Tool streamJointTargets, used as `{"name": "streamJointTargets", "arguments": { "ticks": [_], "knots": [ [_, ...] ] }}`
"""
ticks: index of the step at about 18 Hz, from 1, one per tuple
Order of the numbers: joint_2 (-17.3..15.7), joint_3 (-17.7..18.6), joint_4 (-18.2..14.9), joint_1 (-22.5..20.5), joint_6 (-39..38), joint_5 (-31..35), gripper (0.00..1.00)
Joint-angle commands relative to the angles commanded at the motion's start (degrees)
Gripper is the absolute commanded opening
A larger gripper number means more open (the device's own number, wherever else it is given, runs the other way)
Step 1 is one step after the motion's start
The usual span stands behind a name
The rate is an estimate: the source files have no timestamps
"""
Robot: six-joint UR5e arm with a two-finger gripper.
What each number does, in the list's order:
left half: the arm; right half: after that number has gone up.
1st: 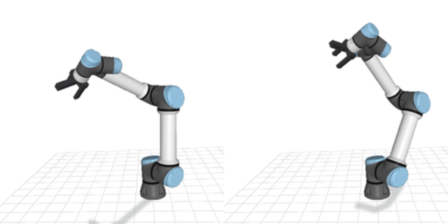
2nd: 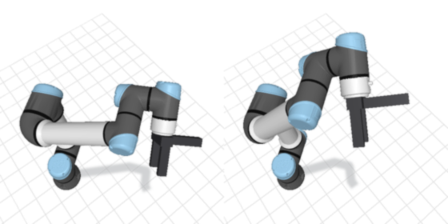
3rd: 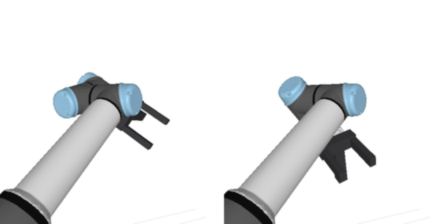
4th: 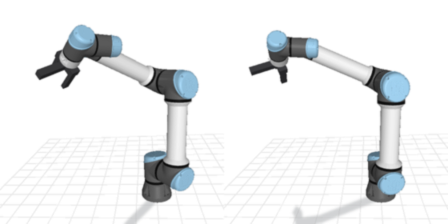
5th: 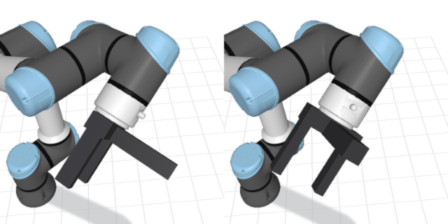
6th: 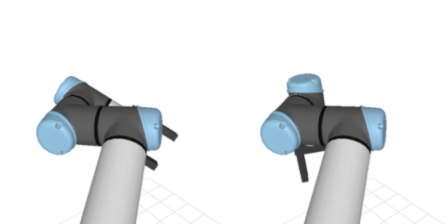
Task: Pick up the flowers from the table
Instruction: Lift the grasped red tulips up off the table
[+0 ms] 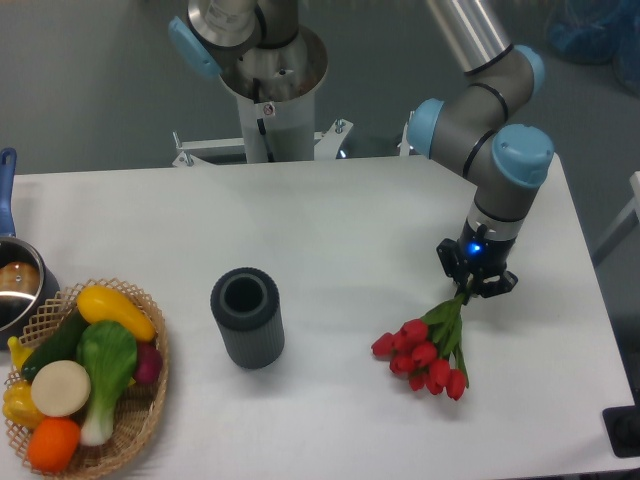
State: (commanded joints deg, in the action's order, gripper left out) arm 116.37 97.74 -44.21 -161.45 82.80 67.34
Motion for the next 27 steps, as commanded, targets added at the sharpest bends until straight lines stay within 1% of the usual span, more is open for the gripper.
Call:
{"name": "streamJointTargets", "arguments": {
  "ticks": [3,6,8,12,13,15,16,21,24,27],
  "knots": [
    [-0.97,-1.58,0.09,0.17,-1.32,-5.01,0.02],
    [-2.90,-3.78,0.17,0.26,-6.84,-12.56,0.02],
    [-4.13,-5.01,0.18,0.35,-9.23,-16.61,0.02],
    [-5.71,-5.72,0.18,0.53,-11.87,-23.73,0.02],
    [-6.67,-5.72,0.18,0.44,-12.66,-25.14,0.02],
    [-7.73,-5.80,0.18,0.44,-15.03,-26.03,0.02],
    [-7.74,-6.15,0.18,0.44,-15.91,-26.21,0.02],
    [-9.58,-6.07,0.18,0.44,-18.11,-27.44,0.02],
    [-10.20,-6.07,0.18,0.53,-19.34,-29.02,0.02],
    [-10.64,-6.16,0.18,0.70,-20.31,-29.28,0.02]
  ]
}}
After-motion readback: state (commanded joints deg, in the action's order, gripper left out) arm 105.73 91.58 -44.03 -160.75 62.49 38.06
